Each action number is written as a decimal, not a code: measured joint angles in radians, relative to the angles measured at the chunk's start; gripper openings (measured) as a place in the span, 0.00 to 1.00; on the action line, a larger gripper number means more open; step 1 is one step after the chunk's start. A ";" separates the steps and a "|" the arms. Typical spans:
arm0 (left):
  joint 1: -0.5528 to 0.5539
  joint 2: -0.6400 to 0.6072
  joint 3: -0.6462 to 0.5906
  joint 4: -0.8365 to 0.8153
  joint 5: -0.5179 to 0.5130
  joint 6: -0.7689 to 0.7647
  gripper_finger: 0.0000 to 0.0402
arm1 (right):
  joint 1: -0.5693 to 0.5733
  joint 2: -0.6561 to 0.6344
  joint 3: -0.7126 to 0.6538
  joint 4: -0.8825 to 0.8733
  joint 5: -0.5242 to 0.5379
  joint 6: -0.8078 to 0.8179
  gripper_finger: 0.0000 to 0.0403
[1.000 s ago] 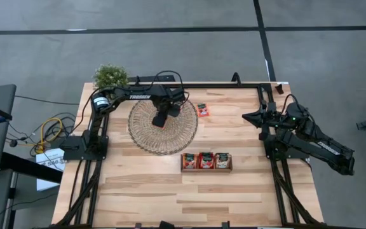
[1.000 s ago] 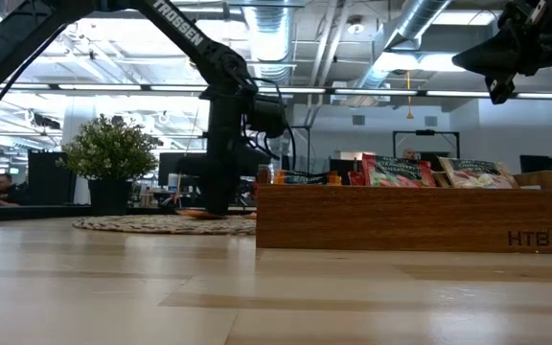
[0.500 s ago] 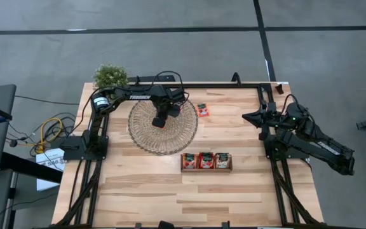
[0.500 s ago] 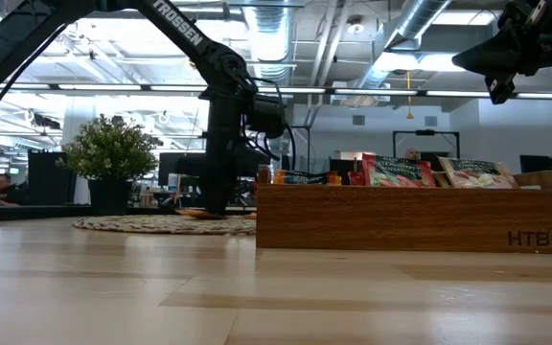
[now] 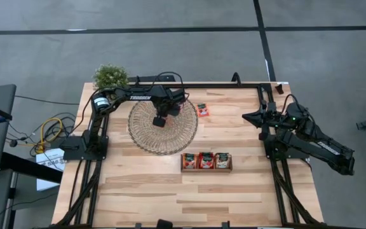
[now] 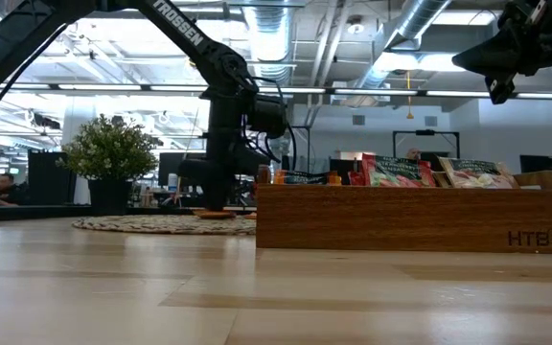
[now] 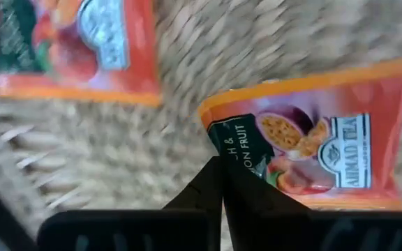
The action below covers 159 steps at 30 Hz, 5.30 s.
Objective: Pick & Place Tea
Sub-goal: Put the bottom orange tea bag into the left slot of the wooden organizer
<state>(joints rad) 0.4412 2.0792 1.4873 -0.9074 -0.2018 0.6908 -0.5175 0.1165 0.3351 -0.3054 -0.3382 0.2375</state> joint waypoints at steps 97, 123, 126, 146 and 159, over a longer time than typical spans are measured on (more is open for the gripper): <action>-0.652 0.232 0.853 -0.562 -0.020 -0.915 0.00 | 0.000 0.000 0.000 -0.037 -0.001 0.034 0.00; -0.629 0.286 0.853 -0.550 -0.012 -0.837 0.00 | 0.000 0.000 0.000 -0.040 -0.001 0.034 0.00; -0.627 0.286 0.853 -0.551 -0.017 -0.805 0.00 | 0.000 0.000 0.000 -0.040 -0.001 0.034 0.00; -0.634 0.286 0.853 -0.564 -0.057 -0.701 0.00 | 0.000 0.000 0.000 -0.057 -0.001 0.034 0.00; -0.638 0.284 0.853 -0.555 -0.057 -0.647 0.00 | 0.000 0.000 0.000 -0.057 -0.001 0.034 0.00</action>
<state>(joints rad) -0.1967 2.3634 2.3405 -1.4628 -0.2584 0.0434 -0.5175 0.1169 0.3347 -0.3623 -0.3393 0.2710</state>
